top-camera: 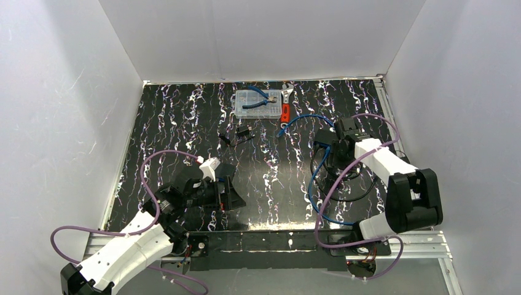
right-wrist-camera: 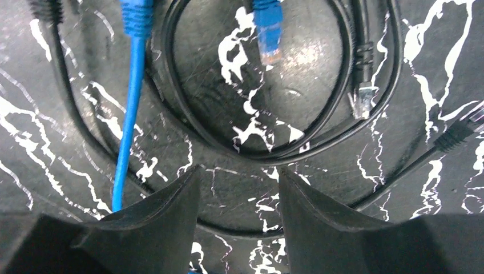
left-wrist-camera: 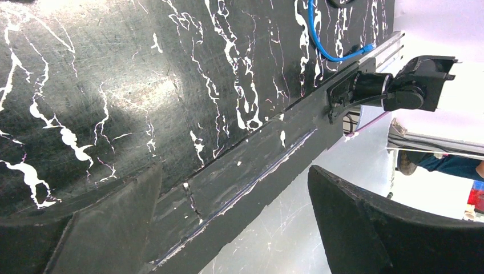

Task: Insert the plug into the switch port
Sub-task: Pick up the connector from the center of the board, then place the connector at the center of the board, then pick up the power from the center of the board.

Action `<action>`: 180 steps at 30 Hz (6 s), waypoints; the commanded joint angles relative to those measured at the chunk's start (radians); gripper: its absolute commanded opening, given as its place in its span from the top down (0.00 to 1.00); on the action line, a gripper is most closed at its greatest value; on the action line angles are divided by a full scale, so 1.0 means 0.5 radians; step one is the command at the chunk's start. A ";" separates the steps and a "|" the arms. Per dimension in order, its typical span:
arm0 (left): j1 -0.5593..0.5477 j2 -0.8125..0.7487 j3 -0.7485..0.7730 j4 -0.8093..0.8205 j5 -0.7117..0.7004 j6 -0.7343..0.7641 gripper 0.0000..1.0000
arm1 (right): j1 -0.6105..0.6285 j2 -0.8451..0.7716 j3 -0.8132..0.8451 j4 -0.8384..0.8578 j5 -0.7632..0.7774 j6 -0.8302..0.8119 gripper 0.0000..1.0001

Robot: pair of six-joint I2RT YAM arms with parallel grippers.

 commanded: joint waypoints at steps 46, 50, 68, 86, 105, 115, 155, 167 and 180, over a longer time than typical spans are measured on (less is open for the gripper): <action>-0.012 0.023 -0.033 0.037 0.061 0.021 0.00 | 0.189 0.158 0.077 -0.030 -0.415 -0.147 0.99; -0.013 0.032 -0.028 0.033 0.053 0.020 0.01 | 0.189 -0.091 0.083 -0.104 -0.427 -0.124 0.99; -0.013 0.057 -0.016 0.026 0.063 0.027 0.00 | 0.189 -0.938 0.448 -0.490 -0.522 0.000 0.99; -0.014 0.113 0.035 0.025 0.220 0.041 0.00 | 0.189 -0.849 1.459 -0.679 -0.630 -0.040 0.99; -0.013 0.069 0.126 -0.052 0.155 0.042 0.00 | 0.196 -0.519 2.160 -0.338 -1.137 0.145 0.99; -0.012 -0.056 0.376 -0.332 -0.103 0.135 0.01 | 0.377 -0.492 1.464 0.011 -1.253 0.124 0.99; -0.012 0.136 0.733 -0.719 -1.002 0.197 0.00 | 0.888 -0.134 0.554 0.538 -0.706 -0.404 0.26; 0.089 0.371 0.778 -0.672 -1.190 0.308 0.00 | 0.917 0.258 0.953 0.595 -1.142 -0.519 0.29; 0.626 0.537 0.765 -0.543 -0.788 0.352 0.00 | 1.052 0.870 1.390 0.811 -0.993 -0.253 0.32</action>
